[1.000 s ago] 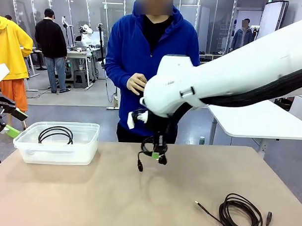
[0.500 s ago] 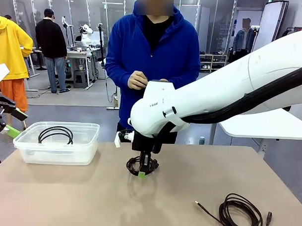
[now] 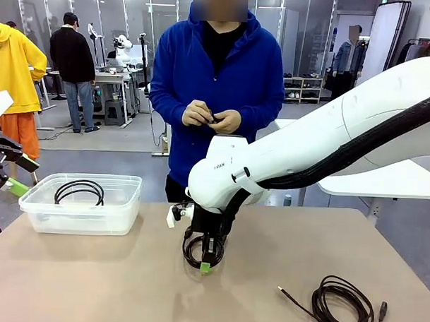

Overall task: Organize and store the cables.
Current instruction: Place the Power Cable into the Organizing box.

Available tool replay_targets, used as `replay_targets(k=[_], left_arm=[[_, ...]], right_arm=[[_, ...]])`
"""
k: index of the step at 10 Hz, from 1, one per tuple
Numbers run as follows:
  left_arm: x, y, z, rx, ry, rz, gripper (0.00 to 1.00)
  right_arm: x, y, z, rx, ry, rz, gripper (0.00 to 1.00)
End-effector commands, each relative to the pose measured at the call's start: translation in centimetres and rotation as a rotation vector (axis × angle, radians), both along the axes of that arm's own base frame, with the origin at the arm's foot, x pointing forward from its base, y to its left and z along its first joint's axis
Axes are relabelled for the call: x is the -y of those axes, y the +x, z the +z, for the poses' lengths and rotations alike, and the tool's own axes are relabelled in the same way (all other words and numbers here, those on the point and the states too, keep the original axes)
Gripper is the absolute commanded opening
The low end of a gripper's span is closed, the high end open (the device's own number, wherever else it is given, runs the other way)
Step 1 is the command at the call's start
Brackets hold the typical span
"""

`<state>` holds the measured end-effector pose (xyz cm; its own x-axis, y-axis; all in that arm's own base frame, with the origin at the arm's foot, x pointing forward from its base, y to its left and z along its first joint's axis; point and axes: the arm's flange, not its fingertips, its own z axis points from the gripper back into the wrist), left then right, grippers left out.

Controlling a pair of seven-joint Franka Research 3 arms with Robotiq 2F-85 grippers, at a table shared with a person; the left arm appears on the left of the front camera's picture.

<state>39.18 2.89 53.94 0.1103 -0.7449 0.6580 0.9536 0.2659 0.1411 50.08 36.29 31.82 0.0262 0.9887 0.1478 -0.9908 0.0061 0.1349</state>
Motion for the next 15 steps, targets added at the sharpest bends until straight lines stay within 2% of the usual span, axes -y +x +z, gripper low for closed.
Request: replay_targets(k=[1, 2, 3, 4, 5, 6, 7, 8, 11, 12, 13, 15], left_arm=[[0.1, 0.0, 0.4, -0.010, 0.015, 0.014, 1.00], [0.1, 0.0, 0.4, -0.010, 0.015, 0.014, 1.00], [0.1, 0.0, 0.4, -0.010, 0.015, 0.014, 1.00], [0.1, 0.0, 0.4, -0.010, 0.015, 0.014, 1.00], [0.1, 0.0, 0.4, -0.010, 0.015, 0.014, 1.00], [0.1, 0.0, 0.4, -0.010, 0.015, 0.014, 1.00], [0.1, 0.0, 0.4, -0.010, 0.015, 0.014, 1.00], [0.1, 0.0, 0.4, -0.010, 0.015, 0.014, 1.00], [0.1, 0.0, 0.4, -0.010, 0.015, 0.014, 1.00], [0.1, 0.0, 0.4, -0.010, 0.015, 0.014, 1.00], [0.1, 0.0, 0.4, -0.010, 0.015, 0.014, 1.00], [0.1, 0.0, 0.4, -0.010, 0.015, 0.014, 1.00]], right_arm=[[0.4, -0.7, 1.0, 0.019, 0.006, -0.020, 0.38], [0.4, -0.9, 1.1, 0.025, -0.001, -0.016, 0.48], [0.4, -1.2, 1.2, 0.025, -0.006, -0.017, 0.48], [0.7, -1.5, 1.5, 0.027, -0.006, -0.026, 0.80], [0.9, -2.0, 2.2, 0.038, -0.010, -0.034, 0.61], [1.2, -2.6, 3.2, 0.060, -0.032, -0.053, 1.00], [1.8, -3.8, 4.8, 0.078, -0.049, -0.070, 0.82], [2.7, -5.3, 6.1, 0.113, -0.062, -0.070, 1.00], [8.2, -7.1, 11.6, 0.126, 0.001, -0.188, 1.00], [10.7, -7.5, 13.1, 0.151, 0.024, -0.214, 1.00], [13.3, -7.8, 14.4, 0.170, 0.053, -0.238, 1.00], [18.9, -8.5, 16.6, 0.162, 0.119, -0.283, 1.00]])
